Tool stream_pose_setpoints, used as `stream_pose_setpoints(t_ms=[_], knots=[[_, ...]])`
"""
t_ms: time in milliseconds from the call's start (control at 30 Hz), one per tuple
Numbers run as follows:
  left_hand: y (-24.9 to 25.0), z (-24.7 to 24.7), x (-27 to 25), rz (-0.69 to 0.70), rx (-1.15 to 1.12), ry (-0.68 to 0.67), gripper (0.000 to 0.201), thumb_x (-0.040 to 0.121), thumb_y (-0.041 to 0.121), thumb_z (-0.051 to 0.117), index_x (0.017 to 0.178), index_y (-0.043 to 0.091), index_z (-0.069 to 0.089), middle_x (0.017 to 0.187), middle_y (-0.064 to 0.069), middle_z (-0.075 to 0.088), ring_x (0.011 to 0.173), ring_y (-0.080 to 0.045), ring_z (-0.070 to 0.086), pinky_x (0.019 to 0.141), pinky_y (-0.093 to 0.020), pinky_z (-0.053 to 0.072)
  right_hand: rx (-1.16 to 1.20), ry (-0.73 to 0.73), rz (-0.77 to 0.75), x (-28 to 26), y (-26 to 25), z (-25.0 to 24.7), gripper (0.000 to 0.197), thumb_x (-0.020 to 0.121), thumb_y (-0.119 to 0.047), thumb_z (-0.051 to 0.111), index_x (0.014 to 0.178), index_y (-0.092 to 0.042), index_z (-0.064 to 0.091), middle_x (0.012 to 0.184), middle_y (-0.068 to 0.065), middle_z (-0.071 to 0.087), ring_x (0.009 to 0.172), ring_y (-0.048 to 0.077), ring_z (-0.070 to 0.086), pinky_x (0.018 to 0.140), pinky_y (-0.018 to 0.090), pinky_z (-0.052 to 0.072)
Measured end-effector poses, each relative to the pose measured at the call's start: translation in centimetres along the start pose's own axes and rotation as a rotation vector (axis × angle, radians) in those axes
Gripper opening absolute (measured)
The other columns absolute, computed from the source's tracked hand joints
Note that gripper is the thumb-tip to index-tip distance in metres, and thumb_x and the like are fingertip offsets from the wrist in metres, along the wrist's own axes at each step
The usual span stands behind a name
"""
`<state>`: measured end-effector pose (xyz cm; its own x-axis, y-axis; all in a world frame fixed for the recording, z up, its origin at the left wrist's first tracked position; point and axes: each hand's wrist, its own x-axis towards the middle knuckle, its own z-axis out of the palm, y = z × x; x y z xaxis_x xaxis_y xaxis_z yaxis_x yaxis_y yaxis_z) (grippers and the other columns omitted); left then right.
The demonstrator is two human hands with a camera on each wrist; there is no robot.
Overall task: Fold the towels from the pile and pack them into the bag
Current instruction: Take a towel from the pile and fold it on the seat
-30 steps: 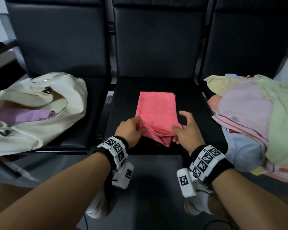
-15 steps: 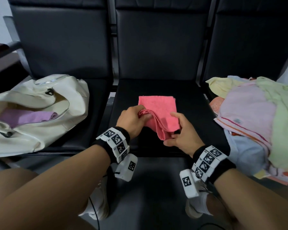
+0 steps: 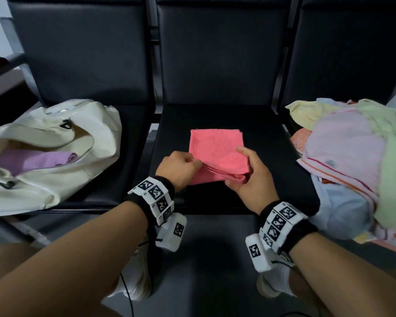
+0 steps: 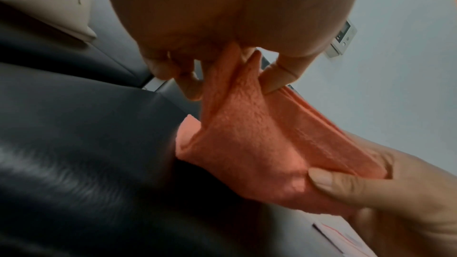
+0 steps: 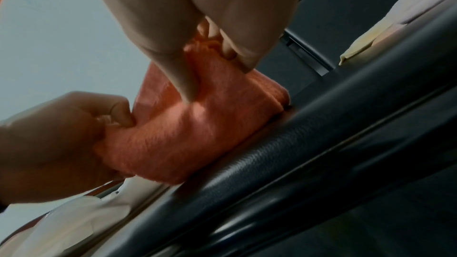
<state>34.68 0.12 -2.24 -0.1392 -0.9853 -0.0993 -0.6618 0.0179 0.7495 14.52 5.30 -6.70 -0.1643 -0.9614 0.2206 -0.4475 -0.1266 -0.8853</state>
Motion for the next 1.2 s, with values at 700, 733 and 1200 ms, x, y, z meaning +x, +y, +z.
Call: stream_pose_setpoints(t_ms=[700,733,1200], knots=[[-0.2,0.0,-0.4,0.082,-0.005,0.091,0.018,0.092,0.026,0.057,0.078,0.016,0.059,0.072,-0.002,0.061,0.072,-0.019,0.057,0.058,-0.03,0.04,-0.138,0.109,-0.152,1.3,1.2,-3.6,0.01,0.083,-0.019,0.081,0.089,-0.019,0.073,0.098,-0.009,0.058,0.08,0.01,0.06,0.072,0.013,0.048],[-0.1,-0.1,-0.3,0.096,-0.023,0.095,0.015,0.092,0.026,0.056,0.082,0.016,0.061,0.076,-0.003,0.064,0.074,-0.019,0.059,0.061,-0.031,0.043,-0.138,0.095,-0.138,1.5,1.2,-3.9,0.008,0.085,-0.024,0.079,0.091,-0.021,0.074,0.097,-0.009,0.062,0.081,0.013,0.063,0.074,0.021,0.053],[0.3,-2.4,1.7,0.194,-0.058,0.113,0.032,0.101,0.034,0.06,0.07,0.025,0.058,0.068,0.007,0.06,0.064,-0.008,0.056,0.061,-0.025,0.04,-0.077,0.007,-0.072,4.4,-1.9,-5.9,0.059,0.069,-0.06,0.072,0.06,-0.003,0.06,0.049,0.0,0.055,0.045,0.007,0.047,0.046,0.022,0.039]])
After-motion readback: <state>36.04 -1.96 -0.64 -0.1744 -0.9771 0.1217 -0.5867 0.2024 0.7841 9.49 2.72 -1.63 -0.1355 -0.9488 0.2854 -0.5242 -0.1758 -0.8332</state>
